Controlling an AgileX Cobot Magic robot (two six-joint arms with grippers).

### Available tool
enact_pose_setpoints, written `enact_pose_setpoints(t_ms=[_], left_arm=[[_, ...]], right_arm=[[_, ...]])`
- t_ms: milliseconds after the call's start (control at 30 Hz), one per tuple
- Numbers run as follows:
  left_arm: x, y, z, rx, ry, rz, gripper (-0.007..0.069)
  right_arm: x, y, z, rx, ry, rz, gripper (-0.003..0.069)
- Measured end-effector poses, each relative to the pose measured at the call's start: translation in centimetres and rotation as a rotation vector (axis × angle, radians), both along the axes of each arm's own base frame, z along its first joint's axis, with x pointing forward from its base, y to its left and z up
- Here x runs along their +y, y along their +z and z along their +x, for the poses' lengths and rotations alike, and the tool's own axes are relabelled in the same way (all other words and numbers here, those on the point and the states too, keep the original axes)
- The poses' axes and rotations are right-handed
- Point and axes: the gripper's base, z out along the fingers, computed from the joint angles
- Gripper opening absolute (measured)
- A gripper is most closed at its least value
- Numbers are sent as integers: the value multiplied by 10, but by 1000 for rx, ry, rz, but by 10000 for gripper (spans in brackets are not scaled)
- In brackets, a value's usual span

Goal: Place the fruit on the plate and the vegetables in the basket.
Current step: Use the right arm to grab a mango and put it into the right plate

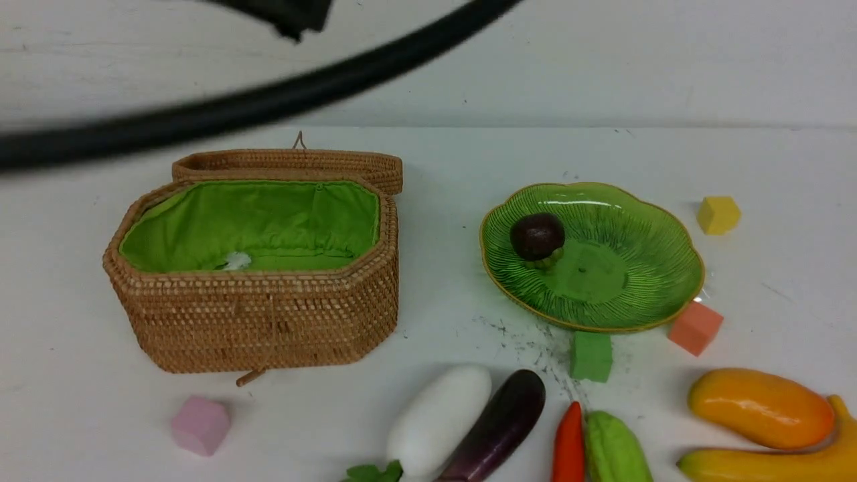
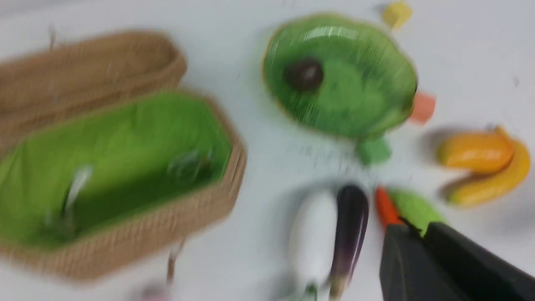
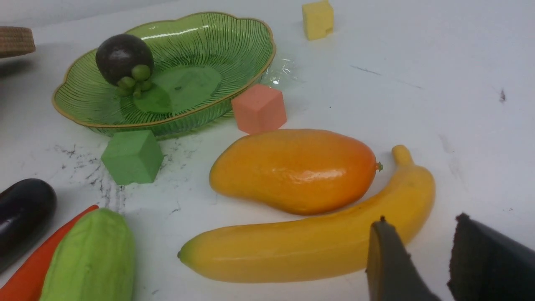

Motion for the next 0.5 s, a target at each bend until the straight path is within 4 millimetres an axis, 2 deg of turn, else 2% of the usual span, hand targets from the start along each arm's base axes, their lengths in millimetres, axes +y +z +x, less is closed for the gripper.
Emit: enact_pose_setpoints(t_ms=[67, 100, 233, 333, 433, 500], left_arm=[[23, -23, -28, 42, 28, 2, 35], [30, -31, -36, 50, 43, -11, 32], [68, -98, -84, 14, 119, -206, 29], [87, -142, -110, -20, 149, -336, 29], [94, -166, -119, 3, 165, -346, 29], [95, -172, -119, 10, 166, -339, 29]], right_arm=[[0, 0, 0, 0, 0, 0, 242], [0, 0, 0, 0, 0, 0, 242], [0, 0, 0, 0, 0, -1, 242], [0, 0, 0, 0, 0, 0, 242], [0, 0, 0, 0, 0, 0, 242], [0, 0, 0, 0, 0, 0, 242]])
